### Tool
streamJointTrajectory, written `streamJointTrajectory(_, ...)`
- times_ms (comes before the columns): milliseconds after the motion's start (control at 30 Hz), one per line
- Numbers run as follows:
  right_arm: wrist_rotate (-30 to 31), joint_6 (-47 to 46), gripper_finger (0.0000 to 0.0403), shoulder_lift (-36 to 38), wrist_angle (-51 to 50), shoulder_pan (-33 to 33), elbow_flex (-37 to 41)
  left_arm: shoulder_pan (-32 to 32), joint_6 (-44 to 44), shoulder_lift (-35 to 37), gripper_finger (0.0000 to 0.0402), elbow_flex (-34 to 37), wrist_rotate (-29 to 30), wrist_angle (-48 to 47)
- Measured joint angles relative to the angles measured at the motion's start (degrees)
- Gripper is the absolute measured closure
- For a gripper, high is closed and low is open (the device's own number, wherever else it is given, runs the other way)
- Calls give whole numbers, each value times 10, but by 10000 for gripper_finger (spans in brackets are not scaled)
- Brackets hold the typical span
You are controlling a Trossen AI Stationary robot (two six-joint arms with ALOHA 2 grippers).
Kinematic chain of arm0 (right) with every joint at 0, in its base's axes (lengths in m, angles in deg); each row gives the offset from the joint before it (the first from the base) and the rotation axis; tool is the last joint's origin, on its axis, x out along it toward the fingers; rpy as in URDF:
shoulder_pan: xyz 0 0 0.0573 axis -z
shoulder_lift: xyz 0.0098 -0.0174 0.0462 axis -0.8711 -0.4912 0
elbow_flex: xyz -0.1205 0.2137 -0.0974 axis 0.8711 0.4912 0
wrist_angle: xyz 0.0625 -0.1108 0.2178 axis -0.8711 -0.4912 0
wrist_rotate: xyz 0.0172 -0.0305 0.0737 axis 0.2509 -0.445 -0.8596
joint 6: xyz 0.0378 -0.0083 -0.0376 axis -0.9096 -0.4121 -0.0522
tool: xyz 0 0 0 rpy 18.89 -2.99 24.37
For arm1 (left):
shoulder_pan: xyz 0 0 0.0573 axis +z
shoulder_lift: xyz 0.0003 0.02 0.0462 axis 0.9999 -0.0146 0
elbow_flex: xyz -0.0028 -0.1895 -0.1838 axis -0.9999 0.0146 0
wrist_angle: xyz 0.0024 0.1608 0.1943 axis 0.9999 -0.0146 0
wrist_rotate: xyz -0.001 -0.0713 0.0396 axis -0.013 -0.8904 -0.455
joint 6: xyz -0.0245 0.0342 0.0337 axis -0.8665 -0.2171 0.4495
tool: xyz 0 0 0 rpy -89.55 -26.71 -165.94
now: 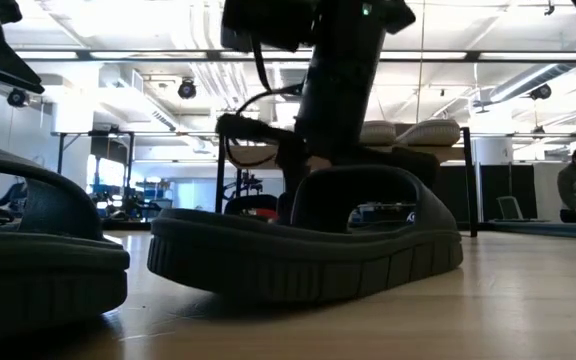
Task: Pick and place slides into the shelf
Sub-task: Put the black slide under the shelf
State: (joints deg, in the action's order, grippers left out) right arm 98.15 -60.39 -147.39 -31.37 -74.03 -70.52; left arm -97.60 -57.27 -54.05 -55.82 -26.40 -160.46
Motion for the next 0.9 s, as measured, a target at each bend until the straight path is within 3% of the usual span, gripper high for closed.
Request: streamJointTrajectory(900,87,-7,390,0,-74,59,4,0,0,0,240,0,3,0)
